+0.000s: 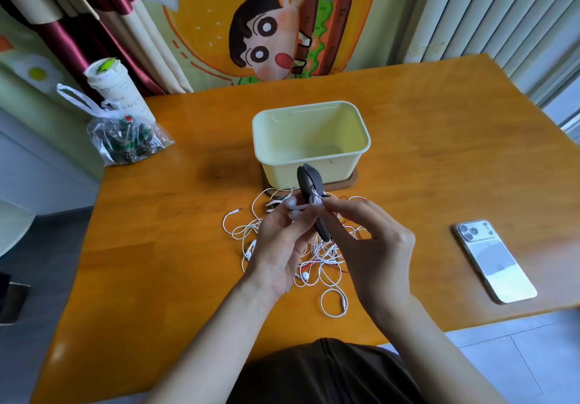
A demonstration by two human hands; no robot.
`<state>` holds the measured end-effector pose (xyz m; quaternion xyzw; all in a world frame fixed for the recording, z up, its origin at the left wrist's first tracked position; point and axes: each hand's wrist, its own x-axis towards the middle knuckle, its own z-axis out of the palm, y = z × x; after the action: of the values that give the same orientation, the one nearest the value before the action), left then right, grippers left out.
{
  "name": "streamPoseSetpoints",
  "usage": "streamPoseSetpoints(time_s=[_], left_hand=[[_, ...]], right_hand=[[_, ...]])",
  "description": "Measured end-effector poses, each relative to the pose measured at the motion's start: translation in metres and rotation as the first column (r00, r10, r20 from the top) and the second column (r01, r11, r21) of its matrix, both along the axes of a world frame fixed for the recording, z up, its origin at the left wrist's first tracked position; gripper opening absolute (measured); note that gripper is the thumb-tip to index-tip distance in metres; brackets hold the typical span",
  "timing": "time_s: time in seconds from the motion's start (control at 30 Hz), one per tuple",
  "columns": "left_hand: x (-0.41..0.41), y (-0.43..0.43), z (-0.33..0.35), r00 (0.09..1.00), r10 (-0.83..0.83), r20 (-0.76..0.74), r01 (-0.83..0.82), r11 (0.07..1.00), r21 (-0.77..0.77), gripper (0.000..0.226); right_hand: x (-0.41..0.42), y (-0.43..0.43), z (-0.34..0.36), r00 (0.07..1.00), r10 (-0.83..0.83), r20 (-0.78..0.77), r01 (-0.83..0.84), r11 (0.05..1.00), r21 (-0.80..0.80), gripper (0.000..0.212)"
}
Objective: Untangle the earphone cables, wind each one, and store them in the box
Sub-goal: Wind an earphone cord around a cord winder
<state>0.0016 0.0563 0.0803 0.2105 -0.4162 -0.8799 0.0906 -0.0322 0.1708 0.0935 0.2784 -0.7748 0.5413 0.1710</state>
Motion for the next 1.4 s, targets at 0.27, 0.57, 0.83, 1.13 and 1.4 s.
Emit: streamPoseSetpoints(time_s=[0.27, 0.57, 0.83, 1.13, 1.4], left_hand=[[0.002, -0.004, 0.002, 0.998, 0.002, -0.058, -0.013, 0.982, -0.186, 0.046], [0.001, 0.003, 0.001, 0.994, 0.043, -0.097, -0.059, 0.983, -0.177, 0.041], [0.004, 0.002, 0.001, 0.991, 0.007, -0.131, -0.019, 0.996, -0.089, 0.039], [0.005, -0.002, -0.002, 0.991, -0.049, -0.122, 0.014, 0.962, -0.272, 0.055], [0.006, -0.001, -0.004, 0.989, -0.084, -0.118, 0.056, 0.972, -0.226, 0.045]], right_hand=[[0.009, -0.004, -0.002, 0.996, -0.047, 0.079, 0.049, 0.998, -0.029, 0.024], [0.008, -0.004, 0.003, 0.987, -0.010, 0.160, 0.017, 0.999, -0.047, 0.032], [0.006, 0.002, 0.012, 0.957, 0.104, 0.272, -0.058, 0.983, -0.175, 0.017], [-0.001, 0.007, 0.015, 0.906, 0.180, 0.384, -0.115, 0.976, -0.185, 0.015], [-0.005, 0.007, 0.020, 0.898, 0.188, 0.398, -0.132, 0.978, -0.162, 0.015]])
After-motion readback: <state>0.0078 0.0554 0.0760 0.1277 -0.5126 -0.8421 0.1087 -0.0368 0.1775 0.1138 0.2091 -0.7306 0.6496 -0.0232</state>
